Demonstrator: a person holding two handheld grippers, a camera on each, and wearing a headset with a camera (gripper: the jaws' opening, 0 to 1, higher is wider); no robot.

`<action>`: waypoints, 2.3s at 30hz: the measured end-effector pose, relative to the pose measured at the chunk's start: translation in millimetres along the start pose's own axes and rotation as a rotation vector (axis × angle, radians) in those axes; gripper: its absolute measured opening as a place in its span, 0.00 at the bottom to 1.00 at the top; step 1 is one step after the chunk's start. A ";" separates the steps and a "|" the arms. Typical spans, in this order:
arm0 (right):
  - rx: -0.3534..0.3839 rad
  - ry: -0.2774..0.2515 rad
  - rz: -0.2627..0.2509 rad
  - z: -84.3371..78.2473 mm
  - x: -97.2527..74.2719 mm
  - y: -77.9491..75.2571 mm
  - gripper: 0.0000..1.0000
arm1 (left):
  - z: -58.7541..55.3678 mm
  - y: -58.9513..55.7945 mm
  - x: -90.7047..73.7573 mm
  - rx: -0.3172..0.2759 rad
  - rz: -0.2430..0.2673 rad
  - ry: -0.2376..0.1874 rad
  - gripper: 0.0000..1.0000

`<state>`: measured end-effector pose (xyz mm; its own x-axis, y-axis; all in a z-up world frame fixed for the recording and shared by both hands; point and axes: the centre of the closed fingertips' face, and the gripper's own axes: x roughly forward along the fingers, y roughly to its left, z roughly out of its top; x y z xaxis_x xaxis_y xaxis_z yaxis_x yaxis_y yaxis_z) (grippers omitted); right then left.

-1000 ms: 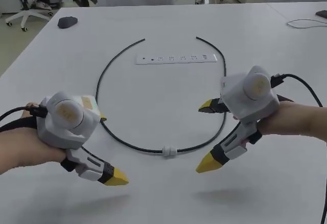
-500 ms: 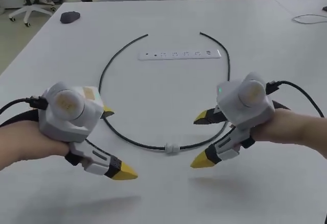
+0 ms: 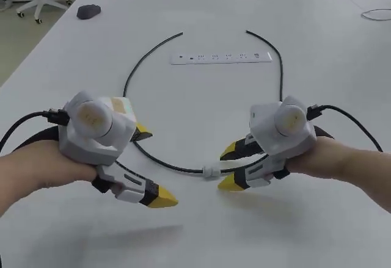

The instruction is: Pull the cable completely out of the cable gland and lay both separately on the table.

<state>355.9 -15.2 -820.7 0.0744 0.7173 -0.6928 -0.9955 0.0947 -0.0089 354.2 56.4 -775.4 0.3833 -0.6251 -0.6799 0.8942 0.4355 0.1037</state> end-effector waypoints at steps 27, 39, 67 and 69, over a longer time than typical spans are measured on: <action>-0.017 -0.020 0.027 3.0 2.5 16.1 0.08 | 11.0 -25.5 17.7 -0.083 -0.078 -0.104 0.93; -0.087 -0.060 0.052 17.5 -20.0 41.8 0.08 | 32.3 -53.5 28.6 -0.305 -0.235 -0.195 0.55; -0.180 -0.083 0.083 24.0 -40.4 65.9 0.08 | 50.7 -91.7 24.7 -0.406 -0.466 -0.265 0.18; -0.183 -0.087 0.084 25.4 -40.9 66.5 0.08 | 50.3 -90.1 24.2 -0.409 -0.462 -0.268 0.16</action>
<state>288.1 -20.7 -774.7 -0.0120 0.7748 -0.6321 -0.9919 -0.0891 -0.0904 294.5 -30.5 -764.6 0.0738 -0.9223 -0.3794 0.8408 0.2621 -0.4737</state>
